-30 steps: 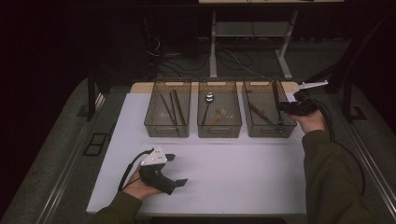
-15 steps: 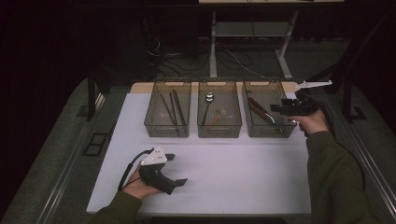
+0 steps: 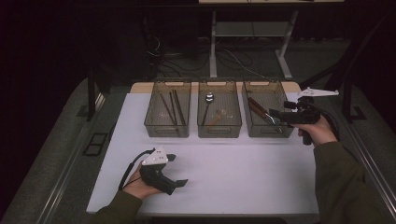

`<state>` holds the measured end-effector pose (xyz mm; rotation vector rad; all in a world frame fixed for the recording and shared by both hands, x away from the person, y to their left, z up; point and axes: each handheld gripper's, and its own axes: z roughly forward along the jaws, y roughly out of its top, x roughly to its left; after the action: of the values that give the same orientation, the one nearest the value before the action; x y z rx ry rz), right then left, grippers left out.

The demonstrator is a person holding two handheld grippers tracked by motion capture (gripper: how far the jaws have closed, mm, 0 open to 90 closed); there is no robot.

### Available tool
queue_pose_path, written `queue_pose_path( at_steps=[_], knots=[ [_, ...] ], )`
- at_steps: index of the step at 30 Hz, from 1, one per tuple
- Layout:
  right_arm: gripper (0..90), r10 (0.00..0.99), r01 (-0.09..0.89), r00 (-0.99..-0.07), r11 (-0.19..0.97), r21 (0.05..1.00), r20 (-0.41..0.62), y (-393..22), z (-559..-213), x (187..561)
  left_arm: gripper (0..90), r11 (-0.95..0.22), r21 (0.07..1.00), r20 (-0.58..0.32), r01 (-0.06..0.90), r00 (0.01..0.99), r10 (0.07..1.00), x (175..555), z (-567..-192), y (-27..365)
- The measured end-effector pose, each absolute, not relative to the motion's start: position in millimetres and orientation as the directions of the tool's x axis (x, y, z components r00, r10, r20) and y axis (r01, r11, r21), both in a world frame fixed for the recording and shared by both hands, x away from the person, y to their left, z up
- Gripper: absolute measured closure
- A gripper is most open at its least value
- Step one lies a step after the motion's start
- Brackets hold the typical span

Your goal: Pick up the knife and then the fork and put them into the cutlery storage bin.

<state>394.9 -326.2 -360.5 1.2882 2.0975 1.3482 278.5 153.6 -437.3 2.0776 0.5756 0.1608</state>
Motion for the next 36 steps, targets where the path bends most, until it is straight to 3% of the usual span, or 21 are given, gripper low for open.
queue_pose_path(
  at_steps=[18,36],
  knots=[
    [16.4,0.775,0.432,-0.622,0.225,0.874,0.108,-304.0,-384.4,332.5,0.2,-0.44,0.826,-0.11,0.352,0.866,0.487,280.4,-438.3,153.4],
    [13.7,0.731,0.435,-0.676,0.287,0.854,0.098,-295.9,-424.9,280.8,0.0,-0.45,0.822,-0.101,0.35,0.866,0.489,280.1,-437.2,154.4]
  ],
)
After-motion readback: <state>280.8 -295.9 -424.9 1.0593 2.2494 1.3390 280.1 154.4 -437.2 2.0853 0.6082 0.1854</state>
